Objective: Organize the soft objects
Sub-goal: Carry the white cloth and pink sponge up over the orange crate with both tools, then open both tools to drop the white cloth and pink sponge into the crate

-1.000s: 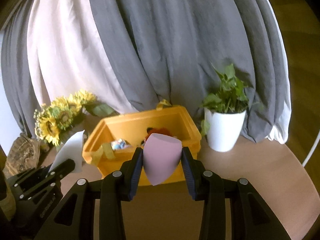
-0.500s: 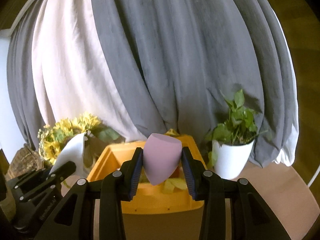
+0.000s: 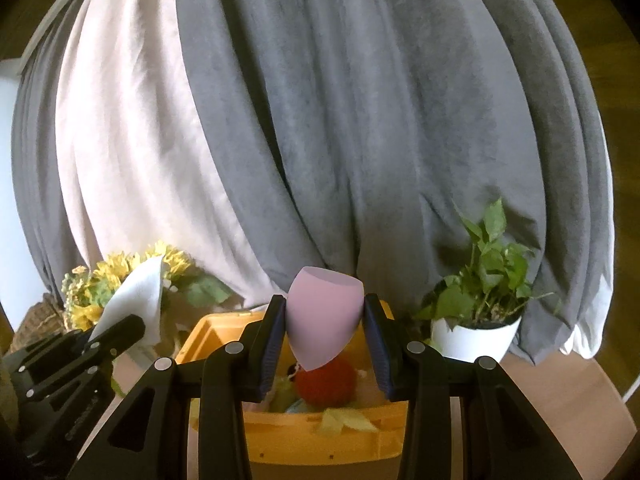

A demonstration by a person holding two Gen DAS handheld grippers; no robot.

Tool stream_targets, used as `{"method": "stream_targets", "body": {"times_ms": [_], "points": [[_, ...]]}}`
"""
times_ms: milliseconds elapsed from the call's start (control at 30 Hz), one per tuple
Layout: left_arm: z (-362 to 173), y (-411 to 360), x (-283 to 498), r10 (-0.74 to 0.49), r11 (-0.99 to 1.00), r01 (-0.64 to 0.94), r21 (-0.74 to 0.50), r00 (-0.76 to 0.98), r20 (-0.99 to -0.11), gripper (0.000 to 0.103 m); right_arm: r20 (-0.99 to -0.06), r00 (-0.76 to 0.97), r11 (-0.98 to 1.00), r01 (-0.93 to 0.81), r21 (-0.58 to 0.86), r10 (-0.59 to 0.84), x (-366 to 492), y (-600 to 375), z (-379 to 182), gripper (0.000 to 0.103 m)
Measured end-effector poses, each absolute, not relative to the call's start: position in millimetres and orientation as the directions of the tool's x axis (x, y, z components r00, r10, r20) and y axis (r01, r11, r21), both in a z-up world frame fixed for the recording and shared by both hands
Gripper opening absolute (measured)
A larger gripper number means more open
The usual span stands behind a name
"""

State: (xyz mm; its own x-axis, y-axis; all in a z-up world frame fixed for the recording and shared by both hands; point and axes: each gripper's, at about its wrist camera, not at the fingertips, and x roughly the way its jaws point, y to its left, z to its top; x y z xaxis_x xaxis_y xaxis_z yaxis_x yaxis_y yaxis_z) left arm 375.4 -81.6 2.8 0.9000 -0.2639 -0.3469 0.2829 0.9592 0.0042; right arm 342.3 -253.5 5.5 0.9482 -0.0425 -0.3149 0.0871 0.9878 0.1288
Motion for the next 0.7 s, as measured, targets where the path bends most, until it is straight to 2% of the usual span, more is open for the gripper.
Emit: {"method": "stream_targets", "body": {"times_ms": [700], "points": [[-39, -91, 442, -0.249, 0.961, 0.277, -0.004, 0.858, -0.449, 0.014, -0.425, 0.905, 0.988, 0.078, 0.130, -0.015, 414, -259, -31, 0.040]]}}
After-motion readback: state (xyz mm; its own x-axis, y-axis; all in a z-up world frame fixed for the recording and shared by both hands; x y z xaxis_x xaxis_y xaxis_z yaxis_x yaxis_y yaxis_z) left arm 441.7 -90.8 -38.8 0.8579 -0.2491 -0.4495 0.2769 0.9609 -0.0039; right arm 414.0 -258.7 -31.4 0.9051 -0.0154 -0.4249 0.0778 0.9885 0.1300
